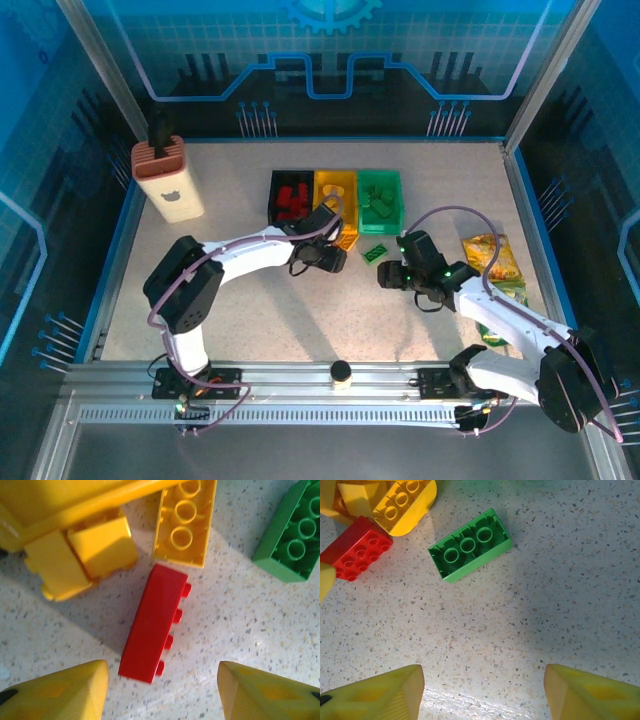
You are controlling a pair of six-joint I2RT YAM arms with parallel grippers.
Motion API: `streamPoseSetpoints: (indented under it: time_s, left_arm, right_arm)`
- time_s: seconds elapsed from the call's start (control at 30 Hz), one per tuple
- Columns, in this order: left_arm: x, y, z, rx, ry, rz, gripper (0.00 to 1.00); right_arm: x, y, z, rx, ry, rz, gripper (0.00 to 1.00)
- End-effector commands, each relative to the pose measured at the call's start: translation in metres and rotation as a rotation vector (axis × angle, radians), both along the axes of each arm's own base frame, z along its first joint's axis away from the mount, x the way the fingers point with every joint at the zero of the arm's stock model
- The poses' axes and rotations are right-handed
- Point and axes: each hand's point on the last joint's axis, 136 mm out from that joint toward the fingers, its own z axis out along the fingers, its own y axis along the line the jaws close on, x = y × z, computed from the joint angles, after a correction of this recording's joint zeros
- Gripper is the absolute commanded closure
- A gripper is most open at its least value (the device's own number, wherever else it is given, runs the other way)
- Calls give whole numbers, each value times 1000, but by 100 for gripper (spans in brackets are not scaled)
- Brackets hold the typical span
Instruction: Sort the legos into containers by color
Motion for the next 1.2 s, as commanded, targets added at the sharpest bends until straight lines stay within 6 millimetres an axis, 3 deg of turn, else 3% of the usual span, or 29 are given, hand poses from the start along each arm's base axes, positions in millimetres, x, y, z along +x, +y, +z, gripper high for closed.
streamPoseSetpoints:
  time_s: [0.0, 0.3, 0.5, 0.6, 0.77, 0.97, 1.07, 1.17]
  left_arm:
    - [5, 2, -7, 54, 13, -15, 40]
    - [6, 0, -20, 87, 37, -22, 45]
    - [3, 5, -20, 98, 36, -20, 64]
    - [2, 5, -13, 86, 25, -23, 67]
    - [1, 6, 3, 69, 11, -19, 69]
    - [-4, 11, 43, 1, -49, 3, 69]
    - [2, 24, 62, -54, -67, 46, 69]
    - [17, 48, 78, -114, -84, 134, 69]
  right_arm:
    - [-1, -6, 0, 8, -6, -26, 35]
    - [-1, -9, 0, 16, -6, -34, 35]
    - [-1, -8, 1, 19, -6, -33, 35]
    - [-1, -9, 1, 19, -9, -34, 35]
    - [-2, -10, 1, 16, -8, -37, 35]
    - [-2, -11, 3, 15, -14, -36, 35]
    - [-2, -10, 5, 18, -16, -36, 35]
    - [-2, -10, 4, 21, -17, -34, 35]
